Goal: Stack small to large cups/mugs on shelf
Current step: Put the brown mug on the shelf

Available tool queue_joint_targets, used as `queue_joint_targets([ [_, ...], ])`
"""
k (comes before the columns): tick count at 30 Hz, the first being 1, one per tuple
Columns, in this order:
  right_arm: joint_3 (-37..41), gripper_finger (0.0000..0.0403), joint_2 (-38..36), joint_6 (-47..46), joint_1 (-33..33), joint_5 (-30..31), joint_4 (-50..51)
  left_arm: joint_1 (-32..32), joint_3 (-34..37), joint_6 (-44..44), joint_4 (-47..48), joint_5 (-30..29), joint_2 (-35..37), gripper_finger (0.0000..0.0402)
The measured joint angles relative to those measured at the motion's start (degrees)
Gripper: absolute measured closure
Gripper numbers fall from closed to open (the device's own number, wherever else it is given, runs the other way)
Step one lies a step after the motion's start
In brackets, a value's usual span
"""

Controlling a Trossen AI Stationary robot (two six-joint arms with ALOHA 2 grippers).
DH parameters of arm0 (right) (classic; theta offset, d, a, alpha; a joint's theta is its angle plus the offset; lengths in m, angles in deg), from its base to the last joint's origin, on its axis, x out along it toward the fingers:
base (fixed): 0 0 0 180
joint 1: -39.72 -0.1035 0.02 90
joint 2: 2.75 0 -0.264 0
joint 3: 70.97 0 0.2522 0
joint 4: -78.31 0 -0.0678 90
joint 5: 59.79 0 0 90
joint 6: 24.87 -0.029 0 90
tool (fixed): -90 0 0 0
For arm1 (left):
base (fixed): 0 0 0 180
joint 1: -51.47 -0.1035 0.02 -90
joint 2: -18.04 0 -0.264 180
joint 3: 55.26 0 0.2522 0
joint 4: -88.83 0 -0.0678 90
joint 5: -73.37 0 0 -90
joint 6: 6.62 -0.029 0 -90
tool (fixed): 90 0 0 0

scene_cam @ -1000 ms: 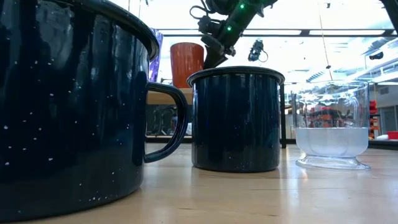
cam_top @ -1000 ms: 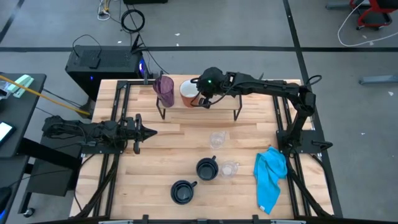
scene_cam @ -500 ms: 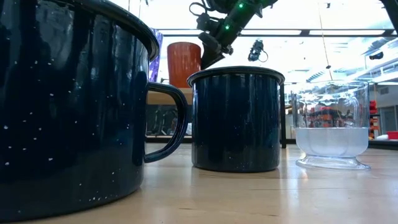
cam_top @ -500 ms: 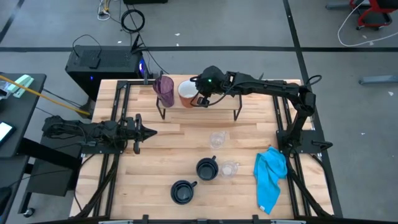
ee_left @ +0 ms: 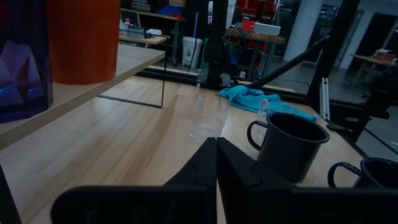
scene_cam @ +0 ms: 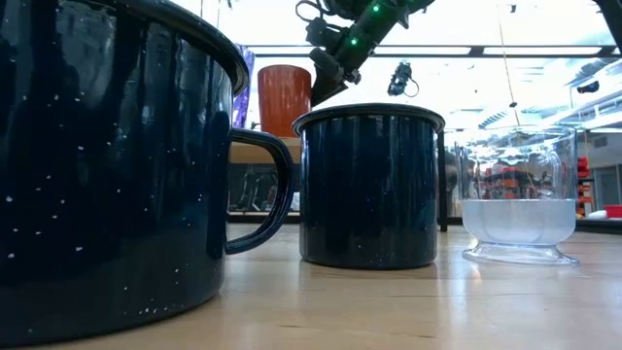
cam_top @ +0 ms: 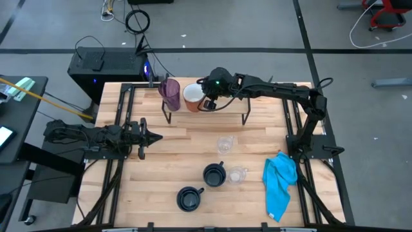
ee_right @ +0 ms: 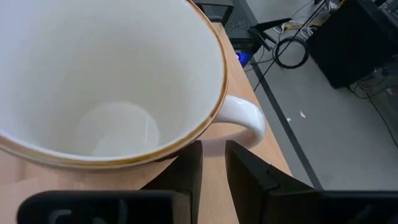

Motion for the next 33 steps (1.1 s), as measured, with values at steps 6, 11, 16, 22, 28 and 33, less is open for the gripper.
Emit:
queue_joint_targets([
  [6, 0.00, 0.0326, 0.00, 0.19, 0.01, 0.02, 0.15, -0.02, 0.00, 0.02, 0.00, 0.00, 0.00, 0.0382],
  [11, 0.00, 0.0326, 0.00, -0.91, 0.03, 0.22, 3.92, 0.00, 0.00, 0.02, 0.00, 0.00, 0.00, 0.0391],
  [16, 0.00, 0.0326, 0.00, -2.99, 0.12, -0.25, 10.67, -0.02, 0.00, 0.02, 0.00, 0.00, 0.00, 0.0389],
  [22, 0.00, 0.0326, 0.00, -8.46, -0.95, -6.81, 15.17, 0.00, 0.00, 0.02, 0.00, 0.00, 0.00, 0.0378],
  [28, 0.00, 0.0326, 0.00, -6.81, -5.63, -9.30, 14.31, 0.00, 0.00, 0.02, 0.00, 0.00, 0.00, 0.0390],
  [33, 0.00, 0.0326, 0.02, -4.03, -9.97, -9.35, 11.05, -0.01, 0.00, 0.04, 0.00, 0.01, 0.00, 0.0386],
])
